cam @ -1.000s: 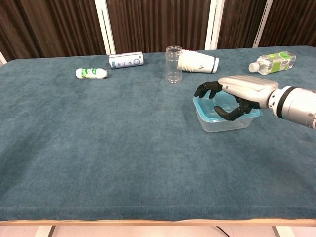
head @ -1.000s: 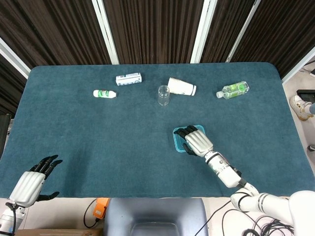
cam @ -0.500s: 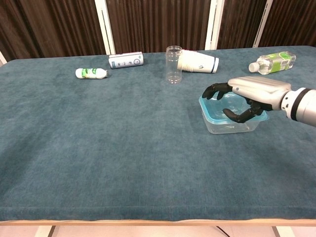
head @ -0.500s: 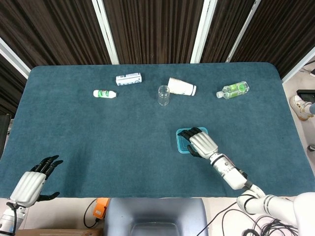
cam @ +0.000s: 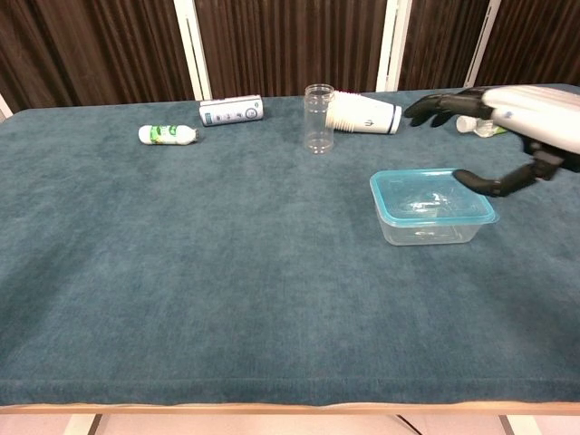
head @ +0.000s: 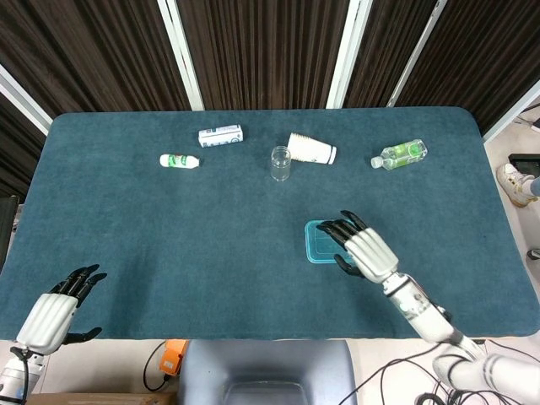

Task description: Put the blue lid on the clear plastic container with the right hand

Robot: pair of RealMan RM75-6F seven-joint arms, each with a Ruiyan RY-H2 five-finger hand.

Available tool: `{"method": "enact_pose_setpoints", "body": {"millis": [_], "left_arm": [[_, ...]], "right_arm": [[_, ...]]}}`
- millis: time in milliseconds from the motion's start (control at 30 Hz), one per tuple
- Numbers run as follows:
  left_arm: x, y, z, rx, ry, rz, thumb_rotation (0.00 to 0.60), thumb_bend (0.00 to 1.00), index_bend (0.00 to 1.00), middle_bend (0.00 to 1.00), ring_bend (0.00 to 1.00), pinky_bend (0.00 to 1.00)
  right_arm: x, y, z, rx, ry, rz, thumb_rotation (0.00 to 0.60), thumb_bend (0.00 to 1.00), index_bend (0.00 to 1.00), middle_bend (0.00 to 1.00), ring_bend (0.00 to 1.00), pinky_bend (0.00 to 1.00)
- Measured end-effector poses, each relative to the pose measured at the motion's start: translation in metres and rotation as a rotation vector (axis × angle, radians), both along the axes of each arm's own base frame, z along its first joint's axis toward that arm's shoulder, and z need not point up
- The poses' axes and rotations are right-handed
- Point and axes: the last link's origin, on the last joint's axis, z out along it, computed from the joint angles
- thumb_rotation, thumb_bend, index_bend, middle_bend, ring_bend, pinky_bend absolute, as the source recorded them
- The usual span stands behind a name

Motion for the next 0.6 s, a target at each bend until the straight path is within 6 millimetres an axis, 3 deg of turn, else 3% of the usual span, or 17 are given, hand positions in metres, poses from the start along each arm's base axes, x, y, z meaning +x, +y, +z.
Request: {"method": "enact_pose_setpoints", "body": {"millis": [100, 200, 400, 600], "left_arm": [[0.000, 0.001, 0.000, 0.010, 0.002, -0.004, 0.600, 0.48, 0.17, 0.08, 0.09, 0.30], [0.000, 0.001, -0.001, 0.019, 0.009, -0.008, 0.600, 0.48, 0.17, 0.08, 0.09, 0.30], [0.000, 0.004, -0.002, 0.042, 0.028, -0.006, 0.600, 0.48, 0.17, 0.08, 0.09, 0.30], [-0.001, 0.005, -0.004, 0.059, 0.044, 0.003, 0.600, 0.48, 0.17, 0.08, 0.09, 0.30]], "right_arm": [[-0.013, 0.018, 0.009, -0.041, 0.053, -0.023, 0.600, 0.35, 0.08, 0.14, 0.09, 0.07], [-0.031, 0.044, 0.019, -0.102, 0.130, -0.097, 0.600, 0.25, 0.01, 0.06, 0.02, 0.01], [-0.078, 0.105, 0.050, -0.226, 0.273, -0.373, 0.600, 0.24, 0.00, 0.00, 0.00, 0.00], [-0.089, 0.118, 0.070, -0.249, 0.222, -0.443, 0.600, 0.24, 0.00, 0.00, 0.00, 0.00]]}}
